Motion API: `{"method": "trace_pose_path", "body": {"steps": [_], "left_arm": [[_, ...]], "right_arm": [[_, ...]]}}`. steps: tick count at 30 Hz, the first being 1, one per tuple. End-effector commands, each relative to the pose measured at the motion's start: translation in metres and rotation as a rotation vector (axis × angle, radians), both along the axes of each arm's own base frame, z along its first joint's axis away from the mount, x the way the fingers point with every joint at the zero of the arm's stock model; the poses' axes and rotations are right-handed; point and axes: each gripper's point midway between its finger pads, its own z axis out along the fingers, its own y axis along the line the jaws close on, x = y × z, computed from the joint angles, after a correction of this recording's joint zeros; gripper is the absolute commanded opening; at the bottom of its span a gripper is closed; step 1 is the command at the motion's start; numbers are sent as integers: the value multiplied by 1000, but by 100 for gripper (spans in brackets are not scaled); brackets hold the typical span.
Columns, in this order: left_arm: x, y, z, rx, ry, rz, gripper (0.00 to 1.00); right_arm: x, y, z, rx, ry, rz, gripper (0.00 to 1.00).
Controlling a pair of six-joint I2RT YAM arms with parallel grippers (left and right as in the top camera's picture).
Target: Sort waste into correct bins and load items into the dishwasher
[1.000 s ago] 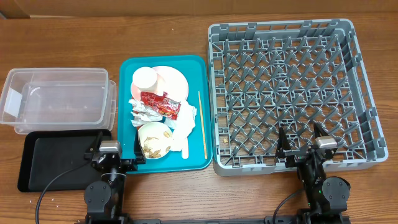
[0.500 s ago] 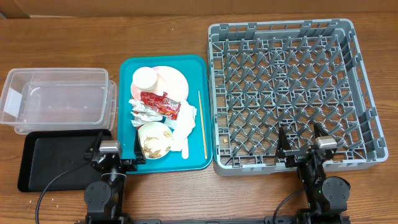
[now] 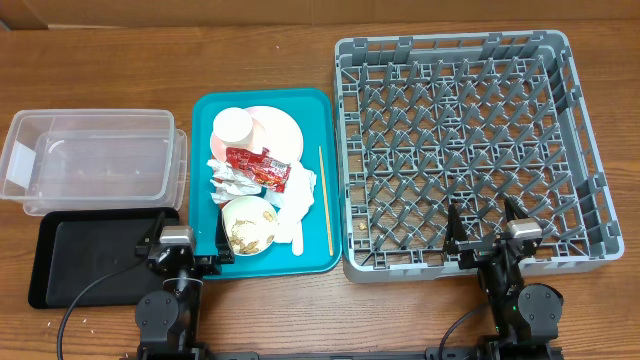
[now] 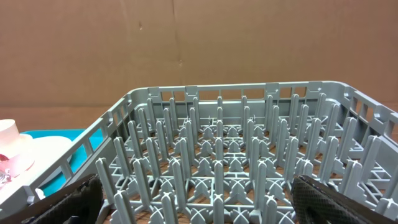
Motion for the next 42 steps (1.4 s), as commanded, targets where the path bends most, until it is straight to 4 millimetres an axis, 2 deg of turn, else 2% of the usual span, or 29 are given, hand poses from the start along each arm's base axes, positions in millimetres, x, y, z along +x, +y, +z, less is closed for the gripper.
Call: {"method": "trace_pose_path", "body": {"steps": [1,7,11,15,17,22,25,29,35,40,42], "left_arm": [[0,1,0,-10,-9,2,100],[0,-8,5,-14,-28,-49,100],[0,-5,9,-1,-42,-31,100],[-2,-27,23,-8,-93,-162,100],[-3,-29,26,-9,-92,-170,100],[-15,-27,62,-4,-89,-159,100],[-30,-26,103,0,-136,-153,100],[-35,-26,129,-1,-114,-153,100],[-18,-29,148,7,53,-171,100],[14,-31,156,17,366,-197,100],[26,-34,165,1,477,-214,100]], "right_arm": [[0,-1,-2,5,-4,-5,100],[0,-1,-2,5,-4,-5,100],[0,-1,-2,5,-4,-5,100],[0,-1,-2,5,-4,-5,100],[0,-1,-2,5,-4,-5,100],[0,-1,-2,5,-4,-5,100],[0,-1,-2,5,-4,-5,100],[0,-1,-2,5,-4,-5,100],[0,-1,-2,5,-4,-5,100],[0,-1,-2,5,-4,-5,100],[0,-1,-2,5,-4,-5,100]]}}
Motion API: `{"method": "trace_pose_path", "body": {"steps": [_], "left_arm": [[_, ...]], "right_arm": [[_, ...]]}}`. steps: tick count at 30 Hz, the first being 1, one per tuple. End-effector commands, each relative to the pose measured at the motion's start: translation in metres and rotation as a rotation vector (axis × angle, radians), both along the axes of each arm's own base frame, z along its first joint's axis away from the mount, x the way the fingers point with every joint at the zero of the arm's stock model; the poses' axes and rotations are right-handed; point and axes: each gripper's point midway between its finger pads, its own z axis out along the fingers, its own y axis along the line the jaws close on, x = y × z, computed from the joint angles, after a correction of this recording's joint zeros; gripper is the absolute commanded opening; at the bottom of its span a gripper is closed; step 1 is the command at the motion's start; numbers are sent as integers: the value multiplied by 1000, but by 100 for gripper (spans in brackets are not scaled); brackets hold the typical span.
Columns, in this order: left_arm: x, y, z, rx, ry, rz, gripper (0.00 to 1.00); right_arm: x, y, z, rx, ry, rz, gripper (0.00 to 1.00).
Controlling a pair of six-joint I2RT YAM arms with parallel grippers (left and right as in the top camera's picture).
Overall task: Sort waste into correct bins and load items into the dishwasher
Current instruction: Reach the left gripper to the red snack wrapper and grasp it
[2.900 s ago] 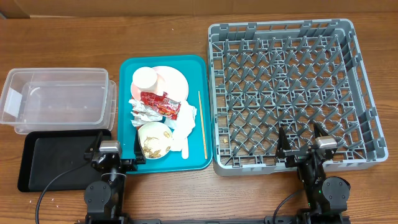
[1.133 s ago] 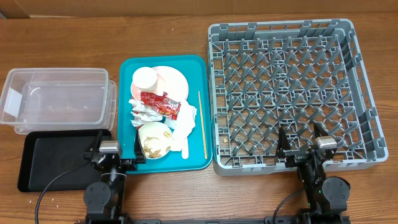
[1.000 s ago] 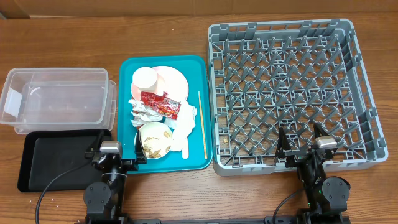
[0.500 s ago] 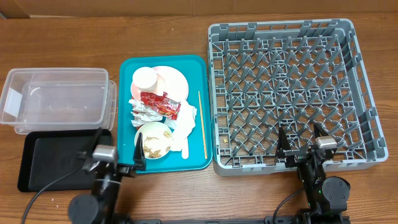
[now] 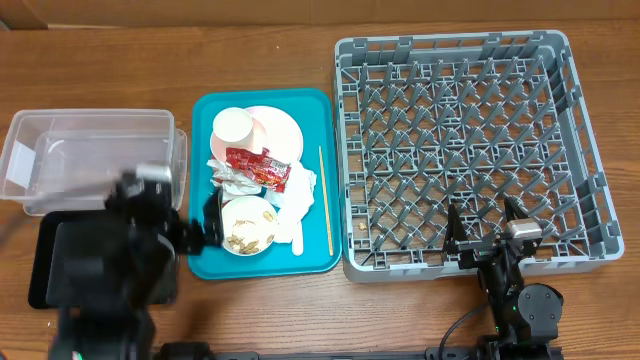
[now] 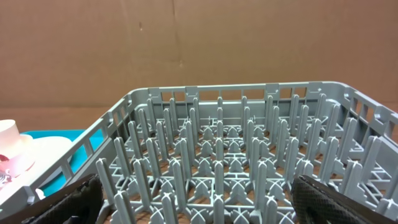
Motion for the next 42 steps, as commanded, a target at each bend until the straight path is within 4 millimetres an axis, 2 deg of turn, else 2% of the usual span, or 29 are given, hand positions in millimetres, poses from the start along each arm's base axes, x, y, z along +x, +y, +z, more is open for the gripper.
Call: {"method": "trace_pose_path", "body": {"steps": [1,4,8,10,11,15,17,18,20,23,26,30,37,42], "left_arm": [[20,-7,27,5,89,-57,100],[43,-18,34,-44,155,-106,100],[55,-38,12,-137,258,-193,100],[59,-37,-8,-142,337,-184,100],[63,-35,-26,-149,407,-160,100],[73,-27,-74,-128,567,-115,100],[85,-16,-95,-58,607,-89,90],[91,-10,-112,-23,647,-79,80],[95,-10,-136,-21,722,-81,68],[101,-9,-167,-23,803,-80,65],[119,-9,-191,-18,810,-80,61],[137,-8,-202,-14,770,-83,62],[144,-10,-219,-7,784,-95,63],[147,-22,-224,7,781,-128,58]], "right_arm": [[0,-1,-2,4,-3,-5,100],[0,-1,-2,4,-3,-5,100],[0,-1,-2,4,-3,-5,100],[0,-1,-2,4,-3,-5,100],[0,-1,-2,4,-3,-5,100],[0,-1,-2,4,-3,-5,100],[0,-1,-2,4,-3,-5,100],[0,-1,-2,4,-3,-5,100],[0,-1,-2,4,-3,-5,100],[0,-1,-2,4,-3,-5,100],[0,-1,-2,4,-3,-5,100],[0,-1,-2,4,-3,-5,100],[0,-1,-2,4,-3,-5,100],[0,-1,-2,4,-3,-4,100]]}}
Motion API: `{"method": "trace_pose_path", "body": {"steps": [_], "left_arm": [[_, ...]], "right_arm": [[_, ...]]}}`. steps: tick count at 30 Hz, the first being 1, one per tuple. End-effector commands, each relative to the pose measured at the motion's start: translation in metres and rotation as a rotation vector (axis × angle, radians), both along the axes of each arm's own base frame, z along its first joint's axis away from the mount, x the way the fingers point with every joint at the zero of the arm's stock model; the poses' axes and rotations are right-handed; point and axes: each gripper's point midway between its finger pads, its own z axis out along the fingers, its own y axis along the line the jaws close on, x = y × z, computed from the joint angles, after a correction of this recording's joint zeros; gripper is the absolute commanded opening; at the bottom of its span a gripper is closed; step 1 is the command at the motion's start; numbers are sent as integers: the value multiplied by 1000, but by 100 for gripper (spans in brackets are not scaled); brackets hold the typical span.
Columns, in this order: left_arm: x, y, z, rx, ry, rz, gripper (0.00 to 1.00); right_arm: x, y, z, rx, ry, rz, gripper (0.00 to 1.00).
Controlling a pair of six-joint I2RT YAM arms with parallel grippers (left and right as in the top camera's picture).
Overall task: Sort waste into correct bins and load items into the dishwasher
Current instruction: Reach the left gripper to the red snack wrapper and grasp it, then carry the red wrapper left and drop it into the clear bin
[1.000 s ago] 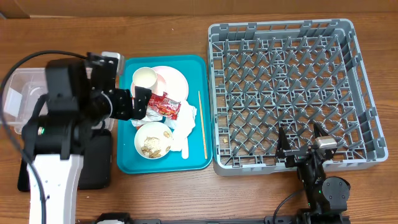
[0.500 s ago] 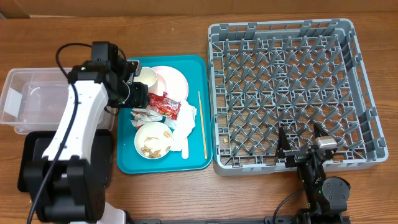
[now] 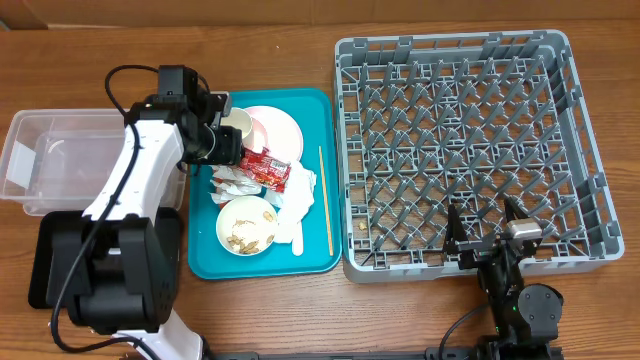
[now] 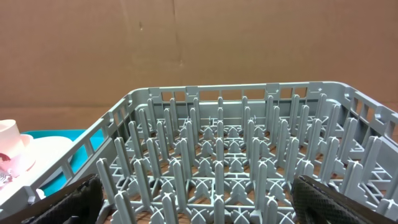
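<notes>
A teal tray [image 3: 205,262] holds a white paper cup [image 3: 241,121], a pink plate [image 3: 280,130], a red wrapper [image 3: 263,166], crumpled white paper [image 3: 229,183], a patterned bowl [image 3: 247,224], a napkin [image 3: 301,190] and a chopstick [image 3: 325,200]. My left gripper [image 3: 222,127] reaches in from the tray's far left, open, one finger on each side of the cup; contact cannot be told. My right gripper [image 4: 199,193] rests open at the near edge of the grey dish rack [image 4: 205,93], holding nothing. The cup [image 4: 7,134] also shows at the right wrist view's left edge.
A clear plastic container [image 3: 85,160] stands left of the tray, and a black tray [image 3: 60,262] lies in front of it. The dish rack [image 3: 345,150] fills the right half of the table. The left arm's cable loops over the container.
My left arm has moved from above the black tray, near the bowl, to the tray's far left corner by the cup. The right arm and all items stay as they were.
Both grippers first rested open at the table's front edge. Then the left arm was blurred above the black tray beside the bowl. Now its open gripper is at the paper cup, while the right gripper stays at the rack.
</notes>
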Motion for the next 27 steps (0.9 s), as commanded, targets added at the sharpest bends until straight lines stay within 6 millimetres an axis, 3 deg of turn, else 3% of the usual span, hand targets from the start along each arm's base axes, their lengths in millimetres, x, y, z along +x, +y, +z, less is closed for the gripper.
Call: {"method": "trace_pose_path", "body": {"steps": [1,5,11,12,16,18,21,25,27], "left_arm": [[1,-12,-5,12,-5,-58,58],[0,-21,-5,11,-7,-81,47],[-3,-22,-6,11,4,-84,7],[-4,-23,-5,9,8,-84,4],[-7,-25,0,-7,27,-69,4],[-5,-31,13,-46,13,-81,4],[2,-41,46,-107,-33,-96,4],[3,-39,93,-138,-35,-39,4],[2,-35,105,-139,-34,-28,4]], "right_arm": [[0,-1,-2,5,-2,-5,100],[0,-1,-2,5,-2,-5,100],[0,-1,-2,5,-2,-5,100],[0,-1,-2,5,-2,-5,100],[0,-1,-2,5,-2,-5,100],[0,-1,-2,5,-2,-5,100],[0,-1,-2,5,-2,-5,100],[0,-1,-2,5,-2,-5,100],[0,-1,-2,5,-2,-5,100]]}}
